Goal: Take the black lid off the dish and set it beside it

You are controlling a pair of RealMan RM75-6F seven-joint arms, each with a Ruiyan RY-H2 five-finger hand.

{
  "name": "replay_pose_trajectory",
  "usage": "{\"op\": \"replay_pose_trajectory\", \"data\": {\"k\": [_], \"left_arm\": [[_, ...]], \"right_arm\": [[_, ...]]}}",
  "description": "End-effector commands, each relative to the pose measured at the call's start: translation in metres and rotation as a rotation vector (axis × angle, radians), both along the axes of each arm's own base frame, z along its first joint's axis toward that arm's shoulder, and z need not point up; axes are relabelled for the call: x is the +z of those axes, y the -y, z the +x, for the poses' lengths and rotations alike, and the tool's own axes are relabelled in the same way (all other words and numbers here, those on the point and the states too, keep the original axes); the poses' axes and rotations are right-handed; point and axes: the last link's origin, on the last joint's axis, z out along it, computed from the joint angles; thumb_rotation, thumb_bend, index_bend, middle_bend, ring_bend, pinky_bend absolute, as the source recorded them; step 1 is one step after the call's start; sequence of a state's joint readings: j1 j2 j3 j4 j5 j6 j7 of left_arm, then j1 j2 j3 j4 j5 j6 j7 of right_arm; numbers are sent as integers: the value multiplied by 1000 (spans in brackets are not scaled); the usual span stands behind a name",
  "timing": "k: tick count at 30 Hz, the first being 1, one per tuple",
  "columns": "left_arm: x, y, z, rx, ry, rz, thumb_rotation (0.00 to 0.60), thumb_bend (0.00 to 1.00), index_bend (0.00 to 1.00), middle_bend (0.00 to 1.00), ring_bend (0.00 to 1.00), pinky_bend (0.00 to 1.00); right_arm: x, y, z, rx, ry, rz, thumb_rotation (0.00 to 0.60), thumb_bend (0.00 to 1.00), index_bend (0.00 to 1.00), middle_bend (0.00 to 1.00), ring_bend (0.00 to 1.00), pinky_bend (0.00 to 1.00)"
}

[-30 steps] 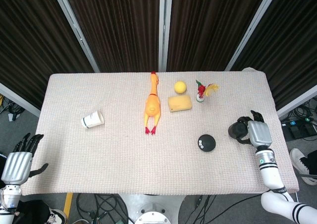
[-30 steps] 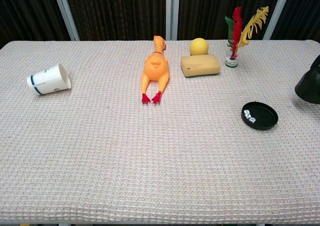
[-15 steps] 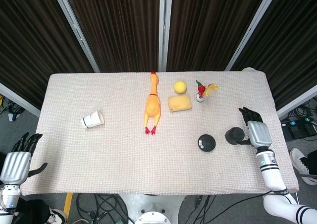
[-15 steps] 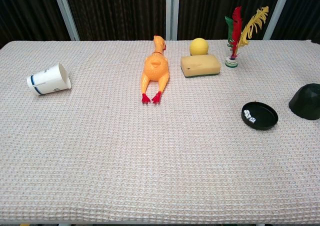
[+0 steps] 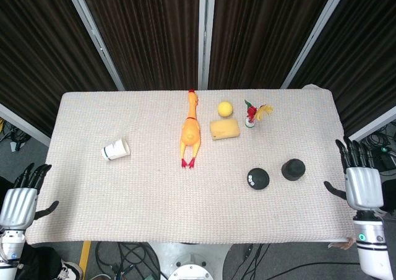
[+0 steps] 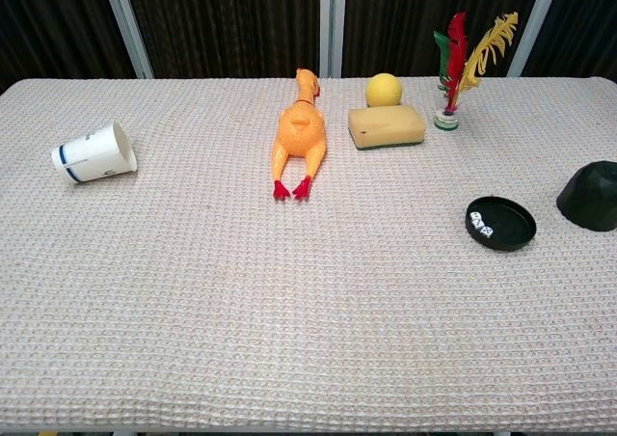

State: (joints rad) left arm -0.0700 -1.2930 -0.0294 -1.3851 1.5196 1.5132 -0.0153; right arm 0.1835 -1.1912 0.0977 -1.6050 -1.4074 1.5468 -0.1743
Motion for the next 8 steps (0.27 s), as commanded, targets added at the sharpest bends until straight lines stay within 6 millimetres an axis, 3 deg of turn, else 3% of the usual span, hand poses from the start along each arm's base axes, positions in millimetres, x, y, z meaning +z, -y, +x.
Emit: {"op": "replay_pose_trajectory", "data": {"k": [1,8], "left_arm": [[0,-1,0,-1,-1,3,600,166,103,103,0,176],[0,-2,1,-15,-5,14,600,165,103,103,0,174]], "right_arm": [[0,-21,-6,-15,-32,-10,600,0,0,15,0,0],[-11,-22,-15,-45,-7,21,600,0,0,15,0,0]]}}
